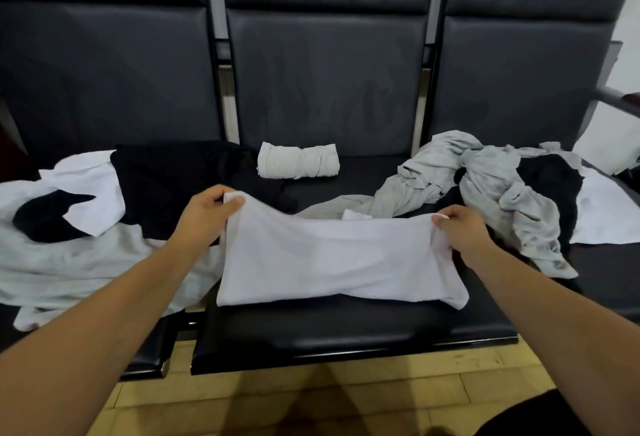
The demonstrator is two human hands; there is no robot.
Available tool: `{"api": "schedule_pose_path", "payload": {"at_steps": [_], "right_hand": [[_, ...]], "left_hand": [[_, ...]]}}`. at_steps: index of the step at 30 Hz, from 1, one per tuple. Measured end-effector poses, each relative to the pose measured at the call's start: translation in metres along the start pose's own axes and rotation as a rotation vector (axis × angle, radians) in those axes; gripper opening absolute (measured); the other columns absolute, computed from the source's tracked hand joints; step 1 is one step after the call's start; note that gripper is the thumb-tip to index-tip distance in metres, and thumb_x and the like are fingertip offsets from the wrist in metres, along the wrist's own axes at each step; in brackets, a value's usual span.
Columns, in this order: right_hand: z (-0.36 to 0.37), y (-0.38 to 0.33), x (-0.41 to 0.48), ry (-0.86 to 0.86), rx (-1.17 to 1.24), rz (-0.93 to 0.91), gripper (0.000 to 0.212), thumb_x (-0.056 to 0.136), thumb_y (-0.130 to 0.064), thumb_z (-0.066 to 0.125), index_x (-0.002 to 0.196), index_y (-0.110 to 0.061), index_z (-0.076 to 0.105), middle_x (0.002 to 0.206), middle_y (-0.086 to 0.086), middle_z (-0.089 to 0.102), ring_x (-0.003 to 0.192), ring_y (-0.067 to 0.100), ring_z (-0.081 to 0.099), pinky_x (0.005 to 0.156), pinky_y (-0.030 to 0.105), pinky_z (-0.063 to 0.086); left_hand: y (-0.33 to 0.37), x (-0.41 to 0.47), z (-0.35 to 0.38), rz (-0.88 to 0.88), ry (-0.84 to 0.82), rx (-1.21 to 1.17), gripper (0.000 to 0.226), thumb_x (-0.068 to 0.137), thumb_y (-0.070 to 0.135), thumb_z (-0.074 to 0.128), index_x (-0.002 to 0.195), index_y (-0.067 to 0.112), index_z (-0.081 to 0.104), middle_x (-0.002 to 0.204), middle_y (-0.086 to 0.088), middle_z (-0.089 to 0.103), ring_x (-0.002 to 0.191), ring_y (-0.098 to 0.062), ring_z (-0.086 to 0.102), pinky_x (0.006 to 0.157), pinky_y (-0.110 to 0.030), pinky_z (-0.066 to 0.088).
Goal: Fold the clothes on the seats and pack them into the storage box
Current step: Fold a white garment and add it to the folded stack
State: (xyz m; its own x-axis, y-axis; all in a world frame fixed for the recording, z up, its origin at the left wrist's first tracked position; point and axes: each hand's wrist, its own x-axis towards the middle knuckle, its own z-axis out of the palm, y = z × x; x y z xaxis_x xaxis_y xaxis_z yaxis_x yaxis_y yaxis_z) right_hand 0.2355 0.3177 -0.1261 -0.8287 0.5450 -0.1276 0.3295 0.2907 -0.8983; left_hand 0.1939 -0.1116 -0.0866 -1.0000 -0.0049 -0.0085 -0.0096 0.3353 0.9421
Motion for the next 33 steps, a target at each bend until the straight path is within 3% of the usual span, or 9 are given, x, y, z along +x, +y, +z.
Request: {"api": "schedule_pose_path", "payload": {"at_steps": [8,14,16,18,21,23,25,29,33], "right_hand": [[0.018,0.005,0.000,0.072,-0.336,-0.129,0.011,0.100,-0.015,0.052,0.093,-0.011,0.059,0.082,0.005,0.059,0.076,0.024,0.057,0.055,0.028,0.039],[0.047,-0.011,-0.022,0.135,-0.828,-0.388,0.034,0.090,-0.007,0.055,0.124,0.000,0.053,0.124,0.025,0.048,0.111,0.043,0.048,0.094,0.048,0.042],[0.062,-0.025,-0.045,0.020,-0.772,-0.576,0.027,0.091,-0.011,0.059,0.115,0.001,0.059,0.116,0.022,0.052,0.104,0.041,0.052,0.090,0.047,0.045],[0.079,-0.033,-0.078,-0.188,-0.689,-0.692,0.026,0.094,-0.021,0.058,0.112,-0.002,0.061,0.112,0.018,0.054,0.100,0.037,0.056,0.090,0.045,0.047],[0.106,-0.032,-0.121,-0.437,-0.760,-0.840,0.054,0.094,-0.052,0.042,0.123,-0.011,0.062,0.125,0.012,0.055,0.112,0.033,0.056,0.099,0.043,0.046],[0.117,-0.028,-0.136,-0.534,-0.872,-0.832,0.059,0.096,-0.058,0.045,0.138,-0.019,0.055,0.149,0.012,0.043,0.134,0.031,0.043,0.113,0.041,0.034],[0.122,-0.022,-0.142,-0.535,-0.907,-0.840,0.051,0.099,-0.051,0.052,0.138,-0.019,0.057,0.156,0.017,0.034,0.142,0.035,0.034,0.119,0.040,0.026],[0.129,-0.012,-0.147,-0.402,-0.897,-1.050,0.021,0.093,-0.028,0.070,0.093,-0.008,0.075,0.136,0.027,0.055,0.121,0.047,0.056,0.102,0.050,0.048],[0.128,-0.019,-0.174,-0.409,-0.788,-1.114,0.020,0.092,-0.025,0.071,0.083,-0.008,0.075,0.108,0.015,0.062,0.087,0.031,0.062,0.072,0.036,0.055]], "left_hand": [[-0.029,0.019,0.020,-0.048,0.101,0.370,0.016,0.100,0.029,0.053,0.102,0.014,0.058,0.083,-0.001,0.060,0.074,-0.018,0.059,0.057,-0.022,0.040],[-0.027,0.014,0.018,-0.212,0.046,0.489,0.060,0.089,0.046,0.068,0.124,0.002,0.044,0.110,-0.013,0.061,0.094,-0.027,0.060,0.068,-0.032,0.043],[-0.028,0.008,0.015,-0.337,-0.011,0.543,0.084,0.084,0.056,0.068,0.134,-0.004,0.038,0.121,-0.021,0.060,0.107,-0.035,0.062,0.079,-0.040,0.049],[-0.027,-0.002,0.013,-0.428,-0.074,0.546,0.091,0.083,0.061,0.066,0.137,-0.006,0.038,0.103,-0.018,0.064,0.097,-0.033,0.065,0.072,-0.037,0.052],[-0.022,-0.016,0.014,-0.420,-0.112,0.548,0.062,0.087,0.055,0.067,0.105,-0.004,0.059,0.061,-0.005,0.046,0.055,-0.019,0.054,0.048,-0.026,0.037],[-0.022,-0.020,0.014,-0.414,-0.121,0.556,0.052,0.086,0.053,0.069,0.073,0.005,0.052,0.057,-0.004,0.046,0.050,-0.017,0.047,0.049,-0.026,0.036],[-0.019,-0.025,0.016,-0.401,-0.150,0.527,0.052,0.084,0.052,0.071,0.069,0.009,0.048,0.064,-0.004,0.053,0.057,-0.016,0.051,0.052,-0.025,0.039],[-0.011,-0.038,0.021,-0.334,-0.190,0.652,0.052,0.086,0.053,0.069,0.071,0.006,0.054,0.069,-0.005,0.056,0.066,-0.019,0.057,0.052,-0.024,0.038],[-0.008,-0.047,0.019,-0.258,-0.191,0.737,0.071,0.085,0.057,0.067,0.110,-0.009,0.062,0.108,-0.022,0.066,0.093,-0.033,0.064,0.057,-0.028,0.039]]}}
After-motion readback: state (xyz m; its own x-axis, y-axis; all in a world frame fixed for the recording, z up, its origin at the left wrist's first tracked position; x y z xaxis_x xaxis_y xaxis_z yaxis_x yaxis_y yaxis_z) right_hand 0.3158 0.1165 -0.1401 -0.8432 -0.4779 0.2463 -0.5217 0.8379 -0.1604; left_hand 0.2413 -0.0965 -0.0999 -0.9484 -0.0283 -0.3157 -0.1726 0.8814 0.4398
